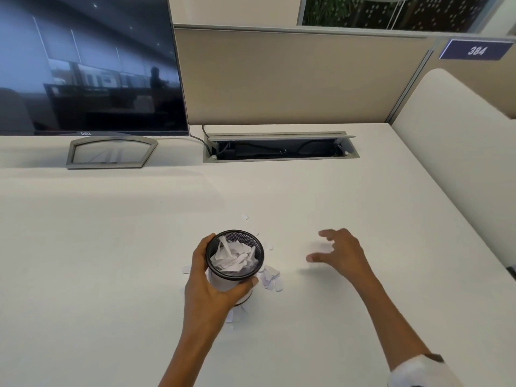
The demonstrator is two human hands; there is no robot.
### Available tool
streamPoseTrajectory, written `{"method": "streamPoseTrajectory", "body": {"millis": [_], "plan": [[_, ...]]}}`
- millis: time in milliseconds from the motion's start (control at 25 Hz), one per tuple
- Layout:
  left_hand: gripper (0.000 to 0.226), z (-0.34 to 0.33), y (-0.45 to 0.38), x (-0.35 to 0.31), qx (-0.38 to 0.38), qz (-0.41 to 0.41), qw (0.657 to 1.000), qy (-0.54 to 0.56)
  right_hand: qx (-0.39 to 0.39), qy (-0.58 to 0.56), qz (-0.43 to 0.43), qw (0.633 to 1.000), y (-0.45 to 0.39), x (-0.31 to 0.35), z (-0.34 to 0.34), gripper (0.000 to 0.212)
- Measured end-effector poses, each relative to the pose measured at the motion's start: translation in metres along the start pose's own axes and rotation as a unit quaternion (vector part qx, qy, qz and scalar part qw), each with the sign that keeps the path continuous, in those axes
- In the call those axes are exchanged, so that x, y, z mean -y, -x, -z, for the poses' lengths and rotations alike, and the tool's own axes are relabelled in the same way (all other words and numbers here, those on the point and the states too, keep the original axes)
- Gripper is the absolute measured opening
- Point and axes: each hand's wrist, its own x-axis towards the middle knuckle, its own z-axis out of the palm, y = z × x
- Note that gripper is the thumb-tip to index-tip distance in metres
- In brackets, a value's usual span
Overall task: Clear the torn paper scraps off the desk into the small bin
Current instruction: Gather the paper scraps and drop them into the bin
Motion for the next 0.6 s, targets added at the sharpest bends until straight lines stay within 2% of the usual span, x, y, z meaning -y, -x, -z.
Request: {"method": "streamPoseTrajectory", "body": {"millis": [40, 120, 240, 360, 440, 520, 600], "plan": [[0.089, 0.004, -0.002, 0.001, -0.011, 0.001, 1.000, 0.000, 0.037, 0.057, -0.027, 0.997, -0.003, -0.010, -0.007, 0.083], [0.089, 0.010, -0.005, 0.002, -0.029, 0.003, 1.000, -0.001, 0.067, 0.084, -0.011, 0.994, -0.001, -0.015, -0.024, 0.099], [0.090, 0.013, -0.005, 0.004, -0.040, 0.006, 0.999, -0.006, 0.088, 0.039, 0.079, 0.992, 0.008, 0.003, -0.053, 0.095], [0.089, 0.013, -0.003, 0.003, -0.036, -0.002, 0.999, -0.010, 0.091, 0.056, 0.153, 0.982, 0.014, 0.022, -0.077, 0.075], [0.090, 0.013, -0.001, 0.002, -0.034, -0.006, 0.999, -0.012, 0.092, 0.041, 0.174, 0.979, 0.016, 0.028, -0.086, 0.049], [0.090, 0.012, 0.000, 0.002, -0.031, -0.004, 0.999, -0.012, 0.076, 0.008, 0.172, 0.982, 0.016, 0.028, -0.089, 0.020], [0.090, 0.012, 0.001, 0.001, -0.027, -0.004, 1.000, -0.009, 0.048, 0.002, 0.148, 0.988, 0.017, 0.025, -0.086, 0.011]]}}
